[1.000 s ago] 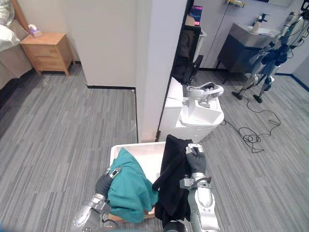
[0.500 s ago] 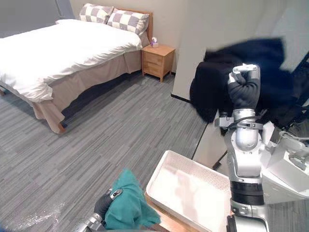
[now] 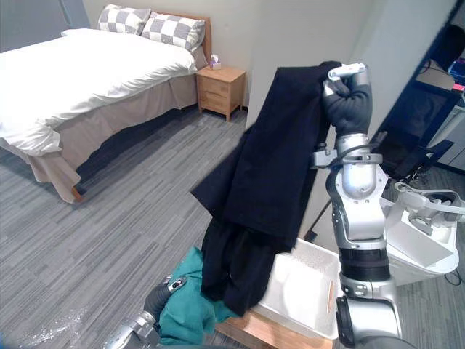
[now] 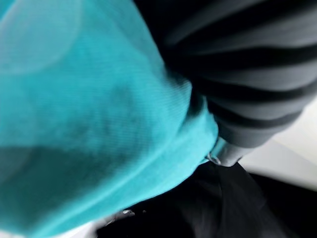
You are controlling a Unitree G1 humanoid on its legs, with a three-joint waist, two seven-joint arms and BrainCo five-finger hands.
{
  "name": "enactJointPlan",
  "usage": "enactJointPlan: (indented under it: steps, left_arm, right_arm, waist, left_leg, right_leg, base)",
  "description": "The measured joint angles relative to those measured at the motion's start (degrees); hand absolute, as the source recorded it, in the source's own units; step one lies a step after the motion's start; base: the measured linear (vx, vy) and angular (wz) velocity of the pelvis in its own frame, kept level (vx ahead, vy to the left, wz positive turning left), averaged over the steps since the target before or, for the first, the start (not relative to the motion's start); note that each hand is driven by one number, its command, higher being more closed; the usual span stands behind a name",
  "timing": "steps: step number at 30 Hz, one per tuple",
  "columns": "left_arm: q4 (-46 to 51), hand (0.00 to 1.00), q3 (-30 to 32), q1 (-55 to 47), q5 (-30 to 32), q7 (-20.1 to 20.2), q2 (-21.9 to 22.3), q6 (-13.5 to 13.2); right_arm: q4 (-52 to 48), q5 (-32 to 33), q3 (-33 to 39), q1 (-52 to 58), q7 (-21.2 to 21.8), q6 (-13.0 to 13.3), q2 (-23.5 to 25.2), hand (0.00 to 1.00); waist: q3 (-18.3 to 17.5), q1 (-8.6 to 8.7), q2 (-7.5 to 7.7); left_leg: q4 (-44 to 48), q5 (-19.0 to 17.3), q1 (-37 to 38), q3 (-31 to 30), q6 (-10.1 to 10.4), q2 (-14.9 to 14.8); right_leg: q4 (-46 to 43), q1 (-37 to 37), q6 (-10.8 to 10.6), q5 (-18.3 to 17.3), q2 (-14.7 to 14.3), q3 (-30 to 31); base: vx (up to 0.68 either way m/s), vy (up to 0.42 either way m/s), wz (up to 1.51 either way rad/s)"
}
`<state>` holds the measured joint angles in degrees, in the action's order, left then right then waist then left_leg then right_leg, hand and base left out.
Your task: Tidy the bed and pick cloth on bed and put in laundry
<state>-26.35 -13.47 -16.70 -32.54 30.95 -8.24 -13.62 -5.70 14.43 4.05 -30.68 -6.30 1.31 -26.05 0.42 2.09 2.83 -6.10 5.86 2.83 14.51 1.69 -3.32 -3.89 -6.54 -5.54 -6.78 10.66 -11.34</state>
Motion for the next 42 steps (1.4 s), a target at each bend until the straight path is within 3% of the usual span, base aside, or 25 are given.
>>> enactJointPlan:
  steps: [4, 7, 16, 24, 34, 42]
  left_arm:
    - [-0.88, 1.0, -1.14, -0.02, 0.23, -0.01, -0.04, 1.05]
    - [-0.88, 1.0, -2.41, 0.0, 0.95, -0.01, -0.09, 1.72]
    - [-0.82, 1.0, -2.34, 0.52, 2.71, -0.04, -1.18, 3.11]
    - [0.98, 1.0, -2.23, 0.51, 4.99, -0.02, -1.55, 4.39]
    - [2.5, 1.0, -2.13, -0.32, 6.45, -0.03, -2.38, 4.49]
    - [2.84, 1.0, -2.23, 0.74, 7.22, -0.15, -2.61, 5.54]
  right_arm:
    - [2.83, 0.02, -0.76, 0.41, -0.42, -2.46, 0.1, 1.0]
    - [2.81, 0.05, -0.97, 4.39, -0.59, -2.48, 0.37, 1.0]
    - [10.1, -0.14, -2.88, 12.75, -0.54, -2.43, 5.99, 1.0]
    - [14.93, -2.43, -5.61, 15.47, -2.24, -0.12, 12.73, 1.0]
    - [27.38, -4.61, -7.29, 21.97, -6.36, 2.97, 18.3, 1.0]
    - [35.05, -4.6, -8.8, 21.53, -8.43, 6.28, 19.17, 1.0]
  waist:
    - [0.0, -0.03, -0.82]
    - [-0.1, -0.11, -0.93]
    - [-0.17, -0.11, -0.62]
    - [0.91, -0.11, -2.0]
    - [2.16, 0.05, -1.84]
    - [4.54, 0.07, -3.65]
  left_leg:
    - [0.01, 0.58, -0.97, -0.68, 1.11, -2.67]
    - [0.02, 0.94, -1.44, -0.58, 1.28, -3.68]
    - [0.05, 2.02, -3.0, 0.0, 1.0, -3.14]
    - [0.02, 1.28, -2.04, -1.48, 1.53, -2.35]
    - [0.04, 0.94, -1.77, -2.44, 1.21, -1.05]
    - [0.02, 0.83, -1.79, -2.24, 1.4, -1.48]
  right_leg:
    - [1.26, 0.37, 0.52, 0.11, -2.33, -0.25]
    - [2.18, 0.51, 0.65, 0.88, -3.19, -0.46]
    - [4.15, 0.92, 0.18, 3.71, -2.91, -0.33]
    - [3.58, -0.08, -0.02, 1.57, -2.56, -2.06]
    - [3.02, -1.01, -0.64, 1.1, -1.41, -3.15]
    - [3.05, -0.86, -0.51, 1.01, -1.8, -3.25]
  base:
    - [-0.14, -0.082, 0.03]
    - [-0.04, -0.041, 0.02]
    - [0.04, 0.003, -0.03]
    - [-0.01, 0.002, 0.1]
    - [0.06, 0.006, 0.07]
    - [0.01, -0.006, -0.01]
